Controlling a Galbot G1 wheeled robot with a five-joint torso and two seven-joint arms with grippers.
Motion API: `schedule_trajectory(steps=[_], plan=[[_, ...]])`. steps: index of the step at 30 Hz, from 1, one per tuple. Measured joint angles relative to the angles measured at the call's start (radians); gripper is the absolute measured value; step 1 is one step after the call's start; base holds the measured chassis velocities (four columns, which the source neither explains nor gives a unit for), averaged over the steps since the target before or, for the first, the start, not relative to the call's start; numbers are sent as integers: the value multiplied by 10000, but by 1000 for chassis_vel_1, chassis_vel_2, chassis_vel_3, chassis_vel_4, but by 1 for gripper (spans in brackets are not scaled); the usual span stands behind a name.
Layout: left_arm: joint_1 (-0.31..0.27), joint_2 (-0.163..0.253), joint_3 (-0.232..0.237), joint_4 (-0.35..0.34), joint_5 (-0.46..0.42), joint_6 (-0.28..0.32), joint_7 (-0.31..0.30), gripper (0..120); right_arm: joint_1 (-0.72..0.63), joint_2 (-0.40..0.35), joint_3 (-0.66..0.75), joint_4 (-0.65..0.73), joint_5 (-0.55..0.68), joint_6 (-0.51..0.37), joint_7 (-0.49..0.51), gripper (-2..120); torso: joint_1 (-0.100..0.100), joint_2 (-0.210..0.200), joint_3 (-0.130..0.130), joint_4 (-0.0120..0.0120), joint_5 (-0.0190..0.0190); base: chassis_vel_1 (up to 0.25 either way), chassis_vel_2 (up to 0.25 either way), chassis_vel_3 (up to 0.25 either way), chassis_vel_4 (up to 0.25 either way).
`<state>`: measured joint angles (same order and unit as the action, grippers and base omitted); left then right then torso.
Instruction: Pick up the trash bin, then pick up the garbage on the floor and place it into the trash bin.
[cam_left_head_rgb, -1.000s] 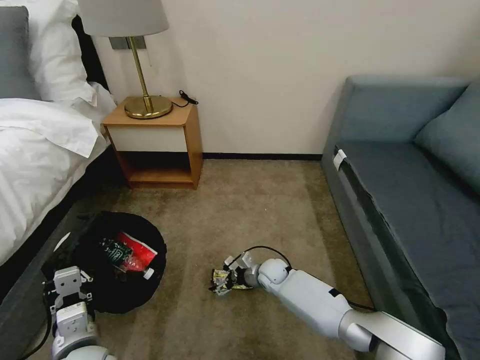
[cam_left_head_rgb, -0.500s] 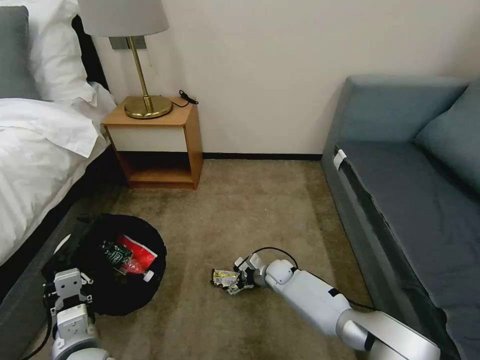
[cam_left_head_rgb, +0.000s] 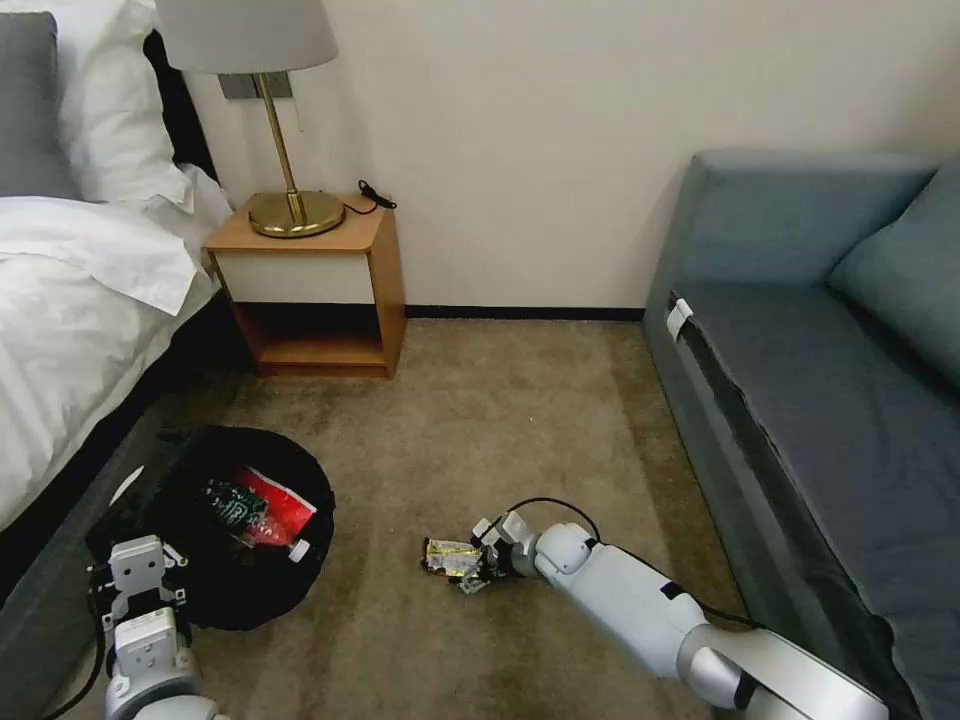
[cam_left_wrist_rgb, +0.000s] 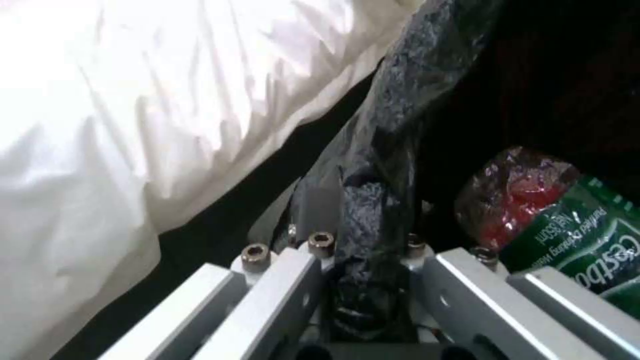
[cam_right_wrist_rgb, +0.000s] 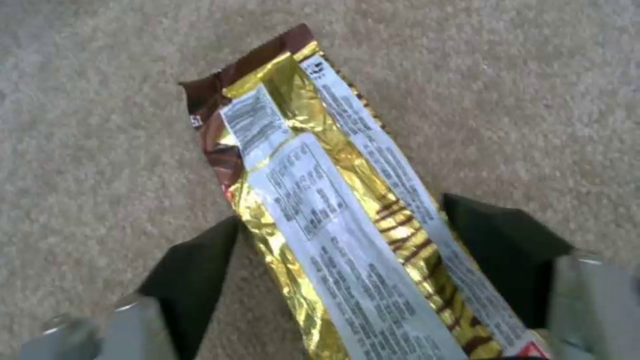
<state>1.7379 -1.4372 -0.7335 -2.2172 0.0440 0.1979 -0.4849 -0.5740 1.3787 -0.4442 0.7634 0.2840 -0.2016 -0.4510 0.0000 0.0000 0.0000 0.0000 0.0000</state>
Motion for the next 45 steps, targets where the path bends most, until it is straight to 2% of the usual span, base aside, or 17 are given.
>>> schedule_trajectory(steps=[2,3,6,7,10,12,14,17,19,21,23,35,38,40,45], plan=[[44,-19,0,-20,16,-26,1,0,-34,-35,16,32,-19,15,-17,72,0,0,0,0,-1,0,0,0,0],[44,-19,0,-20,16,-26,1,0,-34,-35,16,32,-19,15,-17,72,0,0,0,0,-1,0,0,0,0],[102,-51,-5,-48,39,-57,3,0,-82,-76,49,100,-41,22,-24,57,0,0,-1,-1,-2,0,0,0,0],[102,-51,-5,-48,39,-57,3,0,-82,-76,49,100,-41,22,-24,57,0,0,-1,-1,-2,0,0,0,0],[144,-62,-6,-103,63,-75,5,0,-110,-104,81,172,-64,26,-26,41,0,-1,0,-1,-1,0,0,0,0],[154,-64,-6,-118,65,-77,7,0,-117,-111,90,211,-67,26,-28,39,0,-1,0,0,0,0,0,0,0],[180,-75,-9,-140,78,-87,7,0,-145,-137,131,330,-68,25,-28,28,0,-1,1,1,0,0,0,0,0],[204,-84,-9,-149,89,-97,7,0,-166,-152,170,420,-68,26,-27,22,0,-1,1,1,1,0,0,0,0],[229,-89,-9,-153,100,-112,7,0,-184,-175,206,500,-68,26,-23,11,0,-1,1,2,1,0,0,0,0],[233,-90,-9,-153,102,-115,7,0,-185,-177,209,508,-68,26,-23,11,0,-1,1,2,1,0,0,0,0],[255,-93,-12,-154,112,-128,7,0,-200,-203,236,585,-68,25,-20,0,0,-1,1,2,1,0,0,0,0],[443,-158,-25,-92,229,-266,3,0,-343,-417,941,1865,41,154,19,0,0,-1,1,1,-1,0,0,0,0],[445,-174,-2,-32,273,-280,-1,0,-328,-354,1308,2124,693,216,173,0,0,-1,1,0,0,0,0,0,0],[455,-197,37,93,340,-351,-8,0,-281,-298,1683,2585,1673,182,342,0,0,-1,1,0,0,0,0,0,0],[425,-264,83,320,377,-504,-16,0,-269,-309,2028,3690,2606,128,491,0,0,-1,0,0,-2,0,0,0,0]])
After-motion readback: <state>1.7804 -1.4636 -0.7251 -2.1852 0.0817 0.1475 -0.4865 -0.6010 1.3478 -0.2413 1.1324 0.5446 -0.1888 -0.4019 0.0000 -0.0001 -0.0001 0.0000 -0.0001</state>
